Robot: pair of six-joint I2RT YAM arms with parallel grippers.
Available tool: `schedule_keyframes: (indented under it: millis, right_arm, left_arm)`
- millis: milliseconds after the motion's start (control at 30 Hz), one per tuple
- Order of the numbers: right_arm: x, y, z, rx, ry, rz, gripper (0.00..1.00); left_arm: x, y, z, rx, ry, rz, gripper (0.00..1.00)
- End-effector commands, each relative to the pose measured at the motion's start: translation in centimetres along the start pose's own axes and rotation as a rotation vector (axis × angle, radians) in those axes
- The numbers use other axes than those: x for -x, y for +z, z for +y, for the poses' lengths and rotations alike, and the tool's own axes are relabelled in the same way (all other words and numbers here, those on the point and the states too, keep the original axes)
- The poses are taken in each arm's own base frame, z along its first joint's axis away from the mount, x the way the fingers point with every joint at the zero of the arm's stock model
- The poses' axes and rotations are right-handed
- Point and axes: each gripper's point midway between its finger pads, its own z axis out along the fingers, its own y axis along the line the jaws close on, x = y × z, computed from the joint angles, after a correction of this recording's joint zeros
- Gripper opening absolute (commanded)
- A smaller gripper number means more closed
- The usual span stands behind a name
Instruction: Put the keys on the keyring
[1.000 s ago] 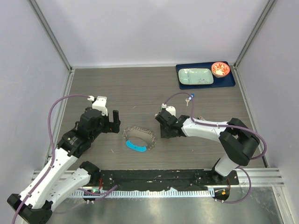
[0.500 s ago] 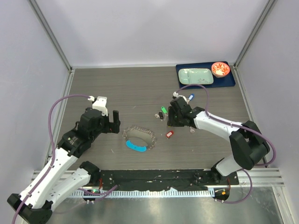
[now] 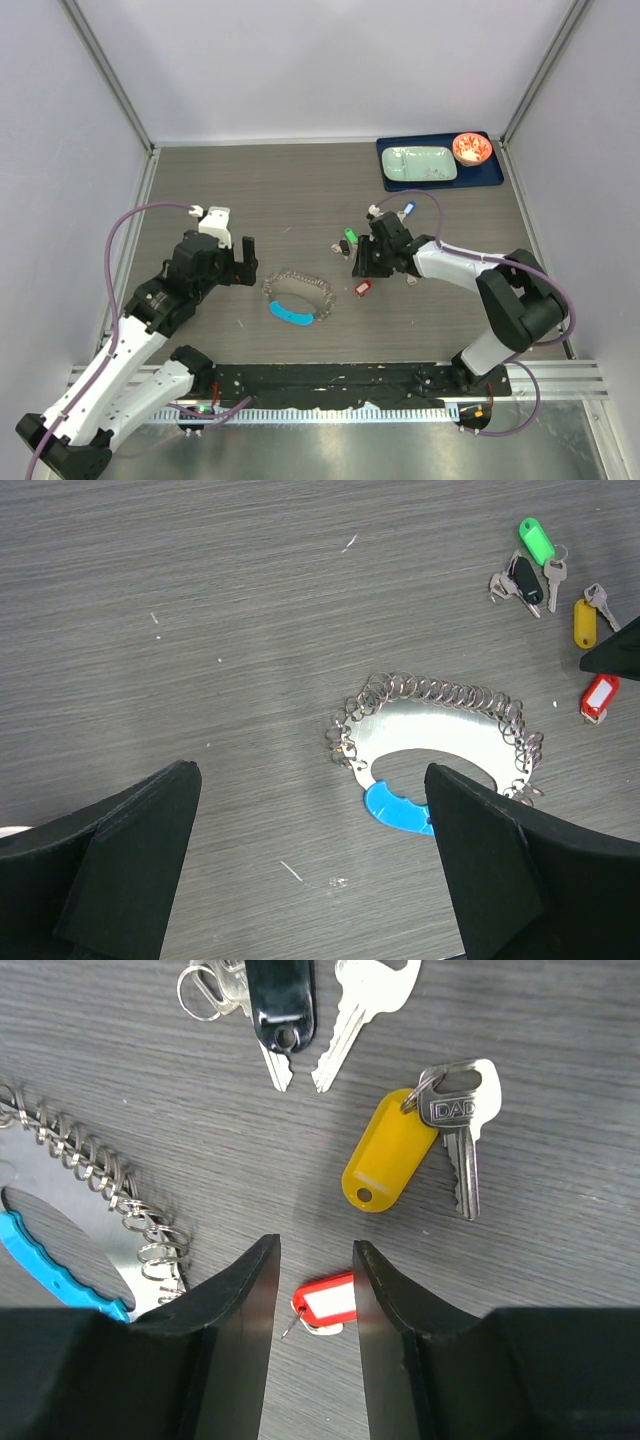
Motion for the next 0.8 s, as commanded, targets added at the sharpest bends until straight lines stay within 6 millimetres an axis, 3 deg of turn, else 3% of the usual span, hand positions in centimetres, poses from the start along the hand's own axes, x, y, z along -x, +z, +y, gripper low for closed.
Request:
schedule_keyframes:
  millis: [0, 167, 467, 767]
  right_arm:
    - [0.1, 0.7, 0.4, 0.043, -0.01, -0.011, 0.41]
    - [-1.2, 0.9, -0.6, 0.024, 0.011, 0.016, 0.41]
    - [-4.3, -1.0, -2.0, -0.007, 0.088, 0.051, 0.4]
    - [-5.1, -1.9, -1.6, 0.04, 0.157, 0.023, 0.39]
  left_arm:
    - [0.0, 0.1, 0.1, 0.008, -0.007, -0.002, 1.0]
    - [-0.1, 0.2, 0.1, 0.008, -0.003, 0.007, 1.0]
    - [-0.2, 0.4, -0.1, 0.001, -0.003, 0.017, 1.0]
    - [-0.4, 0.5, -0.2, -0.004, -0.002, 0.029, 1.0]
